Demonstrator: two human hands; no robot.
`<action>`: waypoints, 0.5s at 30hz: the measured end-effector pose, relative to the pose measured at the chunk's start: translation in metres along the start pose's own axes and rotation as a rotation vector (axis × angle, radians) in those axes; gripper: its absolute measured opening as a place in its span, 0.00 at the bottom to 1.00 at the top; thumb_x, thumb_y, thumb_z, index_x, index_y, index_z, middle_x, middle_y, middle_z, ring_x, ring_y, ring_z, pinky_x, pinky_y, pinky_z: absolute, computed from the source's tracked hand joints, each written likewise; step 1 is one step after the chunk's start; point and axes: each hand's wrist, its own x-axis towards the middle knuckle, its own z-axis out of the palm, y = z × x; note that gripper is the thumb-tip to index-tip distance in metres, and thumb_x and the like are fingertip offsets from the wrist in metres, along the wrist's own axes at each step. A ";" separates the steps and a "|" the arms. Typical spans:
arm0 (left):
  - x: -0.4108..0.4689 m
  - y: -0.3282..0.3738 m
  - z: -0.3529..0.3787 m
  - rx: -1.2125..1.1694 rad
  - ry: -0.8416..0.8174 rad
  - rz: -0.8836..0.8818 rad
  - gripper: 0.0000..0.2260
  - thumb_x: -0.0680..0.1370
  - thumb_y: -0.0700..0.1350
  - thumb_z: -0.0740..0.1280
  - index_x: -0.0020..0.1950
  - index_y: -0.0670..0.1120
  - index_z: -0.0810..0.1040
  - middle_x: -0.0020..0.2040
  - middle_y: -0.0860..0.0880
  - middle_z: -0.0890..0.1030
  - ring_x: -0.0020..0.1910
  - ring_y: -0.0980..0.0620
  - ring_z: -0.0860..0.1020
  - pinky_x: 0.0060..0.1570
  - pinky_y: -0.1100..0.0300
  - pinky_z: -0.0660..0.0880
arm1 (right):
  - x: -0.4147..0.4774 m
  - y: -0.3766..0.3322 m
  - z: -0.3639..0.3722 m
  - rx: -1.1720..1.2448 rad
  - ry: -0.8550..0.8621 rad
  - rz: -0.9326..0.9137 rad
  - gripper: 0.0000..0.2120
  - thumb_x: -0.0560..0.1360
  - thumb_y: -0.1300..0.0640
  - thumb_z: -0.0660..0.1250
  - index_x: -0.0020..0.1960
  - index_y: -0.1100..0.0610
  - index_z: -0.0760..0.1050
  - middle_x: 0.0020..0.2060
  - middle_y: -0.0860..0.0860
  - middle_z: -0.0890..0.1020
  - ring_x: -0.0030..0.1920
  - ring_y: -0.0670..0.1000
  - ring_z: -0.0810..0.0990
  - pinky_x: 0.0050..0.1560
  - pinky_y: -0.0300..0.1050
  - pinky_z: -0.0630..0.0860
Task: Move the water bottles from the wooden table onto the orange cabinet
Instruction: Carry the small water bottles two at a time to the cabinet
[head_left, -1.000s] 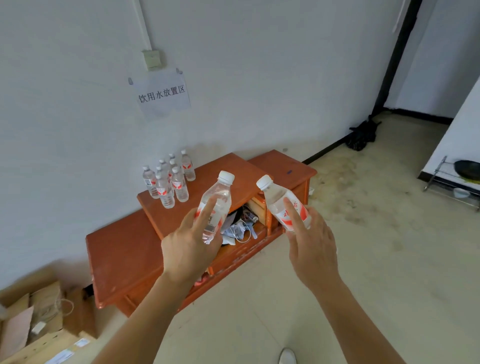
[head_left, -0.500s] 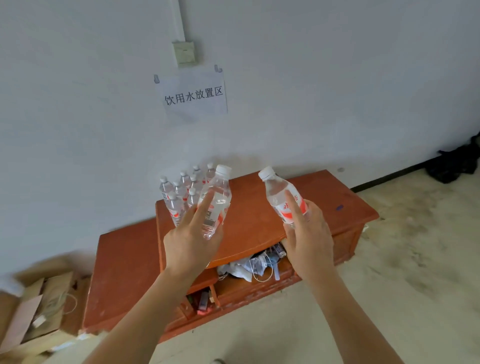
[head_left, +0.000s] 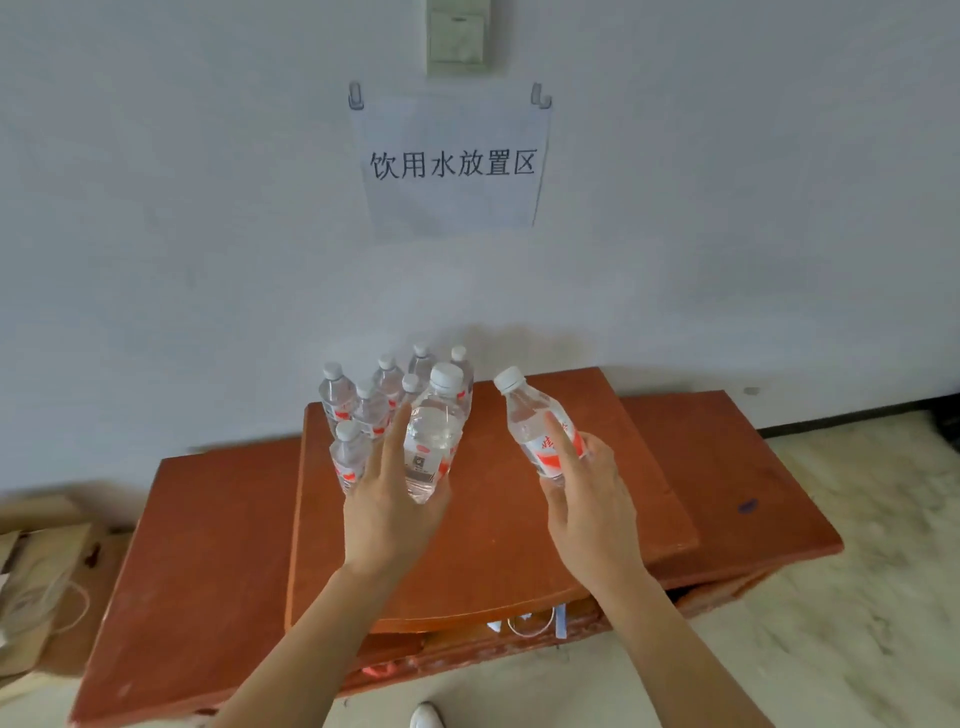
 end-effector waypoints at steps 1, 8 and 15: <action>0.007 -0.013 0.009 0.007 0.003 -0.031 0.43 0.72 0.49 0.77 0.79 0.61 0.54 0.69 0.49 0.76 0.46 0.46 0.83 0.39 0.52 0.81 | 0.013 0.006 0.013 0.010 -0.018 -0.006 0.41 0.79 0.54 0.70 0.80 0.37 0.46 0.70 0.58 0.71 0.67 0.57 0.77 0.59 0.56 0.81; 0.020 -0.070 0.065 0.087 -0.051 -0.293 0.45 0.68 0.47 0.80 0.77 0.56 0.57 0.70 0.46 0.72 0.53 0.43 0.82 0.42 0.54 0.80 | 0.066 0.048 0.110 0.183 -0.176 0.055 0.40 0.79 0.57 0.72 0.80 0.40 0.51 0.69 0.58 0.70 0.64 0.54 0.78 0.55 0.45 0.82; 0.028 -0.092 0.136 0.082 -0.009 -0.477 0.43 0.68 0.48 0.81 0.74 0.58 0.56 0.69 0.48 0.73 0.57 0.48 0.80 0.46 0.60 0.75 | 0.154 0.092 0.205 0.417 -0.401 0.197 0.43 0.73 0.48 0.77 0.81 0.48 0.57 0.70 0.51 0.70 0.58 0.37 0.71 0.52 0.22 0.69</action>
